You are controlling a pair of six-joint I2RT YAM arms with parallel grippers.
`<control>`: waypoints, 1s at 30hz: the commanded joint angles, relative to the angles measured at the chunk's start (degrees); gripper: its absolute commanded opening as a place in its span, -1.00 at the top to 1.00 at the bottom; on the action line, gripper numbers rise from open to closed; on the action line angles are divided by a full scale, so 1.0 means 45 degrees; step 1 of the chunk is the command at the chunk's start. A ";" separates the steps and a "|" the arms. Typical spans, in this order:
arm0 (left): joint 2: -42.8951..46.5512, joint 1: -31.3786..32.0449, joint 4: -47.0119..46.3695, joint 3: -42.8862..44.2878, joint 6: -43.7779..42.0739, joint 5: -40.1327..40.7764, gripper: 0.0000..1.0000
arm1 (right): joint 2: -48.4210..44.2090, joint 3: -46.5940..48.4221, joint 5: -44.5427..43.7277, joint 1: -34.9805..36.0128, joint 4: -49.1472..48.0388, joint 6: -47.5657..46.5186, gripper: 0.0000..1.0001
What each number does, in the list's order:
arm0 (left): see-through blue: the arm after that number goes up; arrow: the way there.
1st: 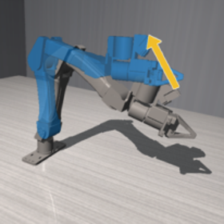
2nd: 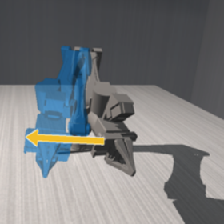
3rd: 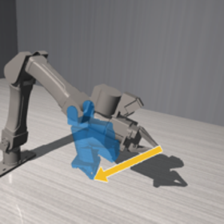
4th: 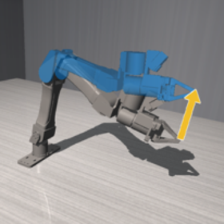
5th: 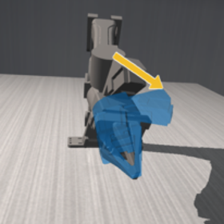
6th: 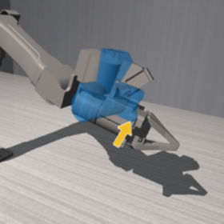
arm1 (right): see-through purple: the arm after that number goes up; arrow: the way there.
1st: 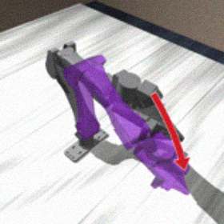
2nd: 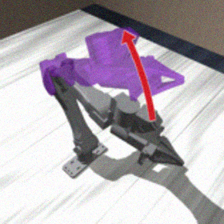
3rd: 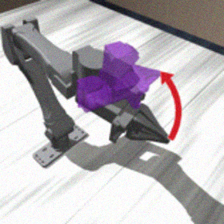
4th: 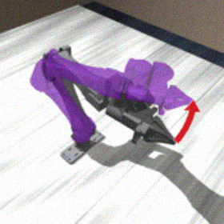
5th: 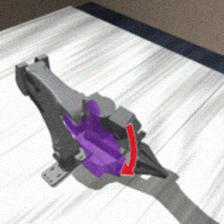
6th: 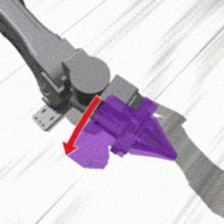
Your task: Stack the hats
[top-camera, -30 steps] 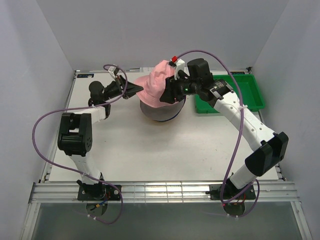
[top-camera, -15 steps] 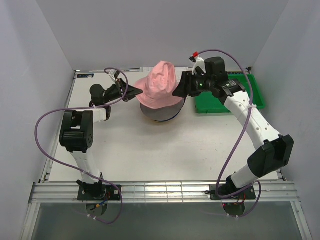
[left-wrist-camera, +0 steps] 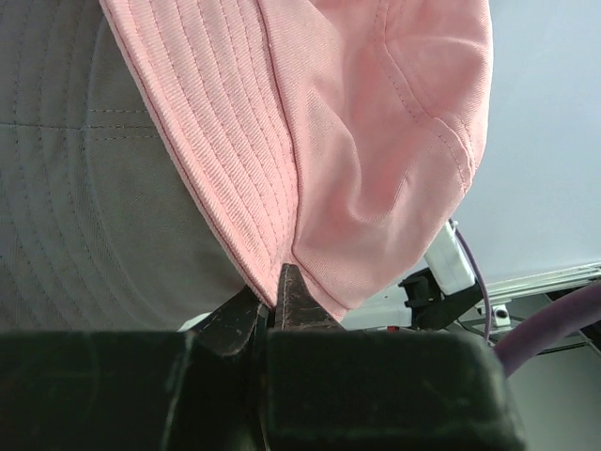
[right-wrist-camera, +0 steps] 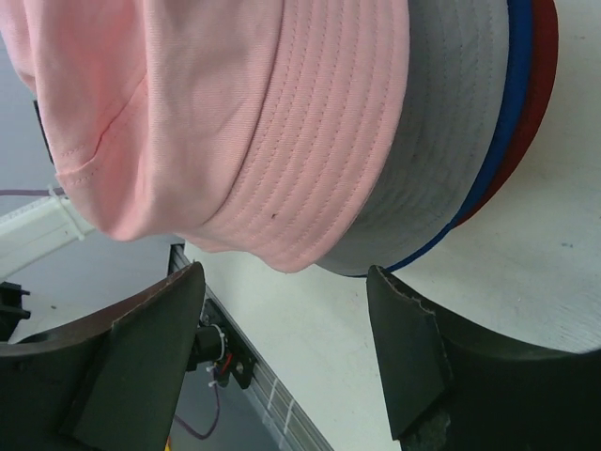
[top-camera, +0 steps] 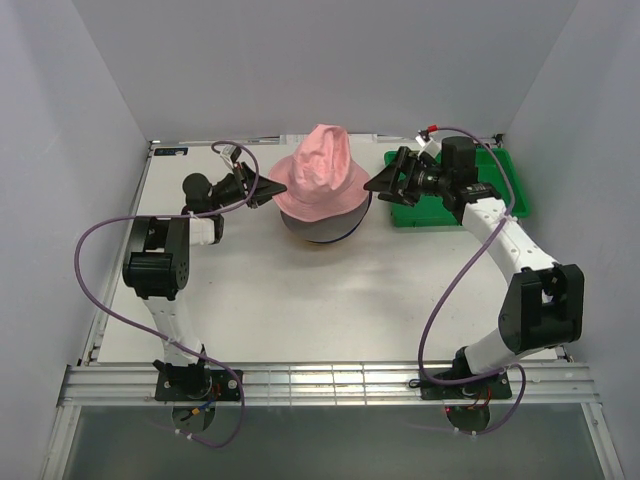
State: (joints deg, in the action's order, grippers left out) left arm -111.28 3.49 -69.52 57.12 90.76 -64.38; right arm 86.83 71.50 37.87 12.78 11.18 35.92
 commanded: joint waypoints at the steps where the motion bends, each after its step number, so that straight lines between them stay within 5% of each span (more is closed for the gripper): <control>1: 0.0082 -0.0091 -0.0470 -0.0155 -0.0266 -0.0381 1.00 | -0.0116 -0.0693 0.0920 -0.0222 -0.3281 0.2248 -0.51; 13: -0.0153 -0.0110 -0.0470 -0.0409 -0.0482 -0.0439 1.00 | 0.0861 -0.1749 0.0531 -0.0241 -0.5707 0.3814 -0.49; 20: -0.0153 -0.0091 -0.0295 -0.0545 -0.0676 -0.0440 1.00 | 0.1349 -0.1867 0.0433 -0.0241 -0.6254 0.4243 -0.28; 30: -0.0192 -0.0091 0.0096 -0.0663 -0.1067 -0.0420 1.00 | 0.1818 -0.1848 0.0355 -0.0242 -0.6081 0.4128 0.47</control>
State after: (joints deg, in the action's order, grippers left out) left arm -112.33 3.44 -69.80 54.81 88.29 -64.53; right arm 94.24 62.89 39.81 11.75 -14.24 54.96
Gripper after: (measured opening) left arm 0.106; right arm 0.308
